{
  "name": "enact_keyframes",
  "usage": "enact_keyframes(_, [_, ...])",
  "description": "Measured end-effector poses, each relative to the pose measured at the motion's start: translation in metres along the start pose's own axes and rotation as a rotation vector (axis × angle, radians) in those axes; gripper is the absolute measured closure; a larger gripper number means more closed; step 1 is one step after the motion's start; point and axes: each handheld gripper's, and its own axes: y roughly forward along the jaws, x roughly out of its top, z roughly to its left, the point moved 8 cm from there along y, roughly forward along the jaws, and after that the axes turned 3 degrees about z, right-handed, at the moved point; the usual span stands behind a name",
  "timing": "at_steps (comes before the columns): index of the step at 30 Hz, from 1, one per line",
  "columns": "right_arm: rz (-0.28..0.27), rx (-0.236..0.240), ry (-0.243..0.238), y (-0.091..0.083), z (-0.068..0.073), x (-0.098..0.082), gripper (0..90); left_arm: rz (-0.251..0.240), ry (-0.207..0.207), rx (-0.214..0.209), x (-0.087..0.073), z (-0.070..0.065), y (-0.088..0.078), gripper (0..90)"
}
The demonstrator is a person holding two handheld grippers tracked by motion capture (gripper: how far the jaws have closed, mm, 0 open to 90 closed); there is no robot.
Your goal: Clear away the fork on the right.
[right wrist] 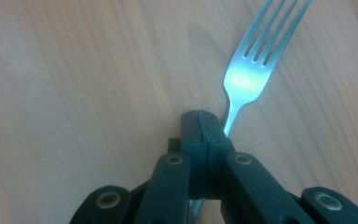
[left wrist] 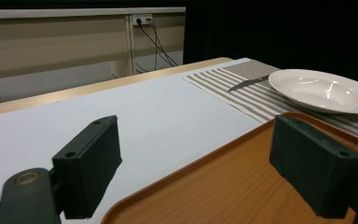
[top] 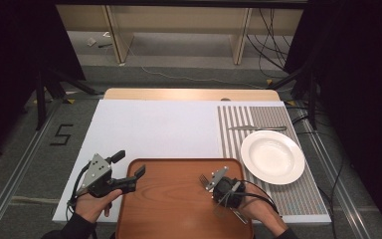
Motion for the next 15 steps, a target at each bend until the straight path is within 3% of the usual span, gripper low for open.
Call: enact_keyframes(15, [0.029, -0.046, 0.044, -0.003, -0.018, -0.013, 90.0, -0.002, 0.000, -0.001, 0.000, 0.000, -0.001, 16.0])
